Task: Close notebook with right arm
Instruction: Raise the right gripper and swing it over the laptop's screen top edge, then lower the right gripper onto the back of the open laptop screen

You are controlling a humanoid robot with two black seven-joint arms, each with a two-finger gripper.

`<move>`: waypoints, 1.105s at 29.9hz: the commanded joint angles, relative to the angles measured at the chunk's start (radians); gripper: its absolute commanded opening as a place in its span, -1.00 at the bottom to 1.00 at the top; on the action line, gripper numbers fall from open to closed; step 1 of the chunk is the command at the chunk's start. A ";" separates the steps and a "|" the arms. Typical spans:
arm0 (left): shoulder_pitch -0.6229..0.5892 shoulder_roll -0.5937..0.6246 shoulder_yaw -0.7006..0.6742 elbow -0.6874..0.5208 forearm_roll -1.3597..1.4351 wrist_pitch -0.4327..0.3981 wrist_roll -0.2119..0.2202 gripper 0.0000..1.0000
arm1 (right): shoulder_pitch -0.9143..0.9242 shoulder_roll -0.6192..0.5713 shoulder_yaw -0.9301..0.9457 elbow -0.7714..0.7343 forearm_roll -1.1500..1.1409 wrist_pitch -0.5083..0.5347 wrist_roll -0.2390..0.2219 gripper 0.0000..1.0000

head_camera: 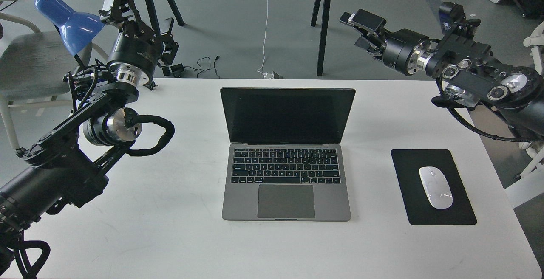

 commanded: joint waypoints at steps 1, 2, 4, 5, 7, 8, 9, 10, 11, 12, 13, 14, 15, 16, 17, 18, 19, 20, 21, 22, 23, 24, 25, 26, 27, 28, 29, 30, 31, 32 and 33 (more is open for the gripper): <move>0.000 0.000 0.000 0.000 0.000 0.000 0.000 1.00 | -0.003 0.073 -0.011 -0.052 0.000 0.003 -0.002 1.00; 0.000 0.000 0.000 0.000 0.000 0.000 0.000 1.00 | -0.003 0.090 -0.012 -0.062 0.000 0.003 -0.002 1.00; 0.000 0.000 0.000 0.001 0.000 0.000 0.000 1.00 | -0.003 0.117 -0.014 -0.081 -0.006 0.013 -0.003 1.00; 0.000 0.000 0.000 0.001 0.002 0.000 0.000 1.00 | -0.002 0.128 -0.014 -0.091 -0.009 0.027 -0.003 1.00; 0.000 0.000 0.000 0.001 0.002 0.000 0.000 1.00 | -0.002 0.150 -0.018 -0.115 -0.015 0.044 -0.006 1.00; 0.000 0.000 0.000 0.001 0.002 0.000 0.000 1.00 | -0.002 0.166 -0.029 -0.137 -0.018 0.050 -0.011 1.00; 0.000 0.000 0.000 0.001 0.002 0.000 0.000 1.00 | -0.002 0.183 -0.044 -0.155 -0.018 0.056 -0.011 1.00; 0.000 0.000 0.002 0.001 0.002 0.000 0.000 1.00 | 0.001 0.202 -0.063 -0.179 -0.021 0.064 -0.012 1.00; 0.000 0.000 0.000 0.001 0.002 0.000 0.000 1.00 | 0.006 0.217 -0.080 -0.204 -0.020 0.075 -0.012 1.00; 0.000 0.000 0.000 0.001 0.002 0.000 0.000 1.00 | 0.012 0.229 -0.090 -0.226 -0.020 0.082 -0.012 1.00; 0.000 0.000 0.000 0.001 0.002 0.000 0.000 1.00 | 0.015 0.242 -0.101 -0.250 -0.020 0.090 -0.012 1.00; 0.000 0.000 0.000 0.001 0.002 0.000 0.000 1.00 | 0.013 0.255 -0.110 -0.270 -0.020 0.095 -0.012 1.00; 0.000 0.000 0.000 0.001 0.002 0.000 0.000 1.00 | 0.013 0.272 -0.123 -0.288 -0.020 0.101 -0.011 1.00; 0.000 0.000 0.000 0.001 0.002 0.000 0.000 1.00 | 0.013 0.285 -0.132 -0.301 -0.020 0.104 -0.011 1.00; 0.000 0.000 0.000 0.001 0.002 0.000 0.000 1.00 | 0.013 0.298 -0.144 -0.313 -0.020 0.107 -0.011 1.00; 0.000 0.000 0.000 0.001 0.002 0.000 0.000 1.00 | 0.013 0.308 -0.156 -0.324 -0.020 0.107 -0.011 1.00; 0.000 0.000 0.000 0.001 0.002 0.000 0.000 1.00 | 0.013 0.318 -0.167 -0.328 -0.020 0.107 -0.011 1.00; 0.000 0.000 0.000 0.001 0.002 0.000 0.000 1.00 | 0.015 0.327 -0.179 -0.332 -0.020 0.107 -0.011 1.00; 0.000 0.000 0.000 0.001 0.002 0.000 0.000 1.00 | 0.013 0.335 -0.187 -0.336 -0.020 0.107 -0.011 1.00; 0.000 0.000 0.000 0.001 0.002 0.000 0.000 1.00 | 0.013 0.343 -0.196 -0.339 -0.020 0.107 -0.011 1.00; 0.000 0.000 0.000 0.001 0.000 0.000 0.000 1.00 | 0.013 0.347 -0.204 -0.341 -0.020 0.107 -0.011 1.00; 0.000 0.000 0.000 0.001 0.002 0.000 0.000 1.00 | 0.013 0.351 -0.210 -0.341 -0.018 0.107 -0.011 1.00; 0.000 0.000 0.000 0.001 0.002 0.000 0.000 1.00 | 0.012 0.351 -0.212 -0.339 -0.017 0.107 -0.011 1.00; 0.000 0.000 0.000 0.001 0.002 0.000 0.000 1.00 | 0.012 0.351 -0.212 -0.336 -0.015 0.109 -0.011 1.00; 0.000 0.000 0.000 0.001 0.002 0.000 0.000 1.00 | 0.012 0.351 -0.212 -0.332 -0.014 0.112 -0.011 1.00; 0.000 0.000 0.000 0.001 0.000 0.000 0.000 1.00 | 0.012 0.351 -0.212 -0.329 -0.012 0.118 -0.011 1.00; 0.000 0.000 0.000 0.001 0.002 0.000 0.000 1.00 | 0.013 0.351 -0.212 -0.327 -0.012 0.127 -0.009 1.00; 0.000 0.000 0.000 0.001 0.002 0.000 0.000 1.00 | 0.015 0.351 -0.212 -0.325 -0.012 0.141 -0.009 1.00; 0.000 0.000 0.000 0.001 0.002 0.000 0.000 1.00 | 0.015 0.352 -0.210 -0.325 -0.012 0.151 -0.009 1.00; 0.000 0.000 0.000 0.001 0.002 0.000 0.000 1.00 | 0.016 0.352 -0.210 -0.324 -0.012 0.158 -0.008 1.00; 0.000 0.000 0.000 0.001 0.002 0.000 0.000 1.00 | 0.016 0.352 -0.210 -0.321 -0.012 0.164 -0.006 1.00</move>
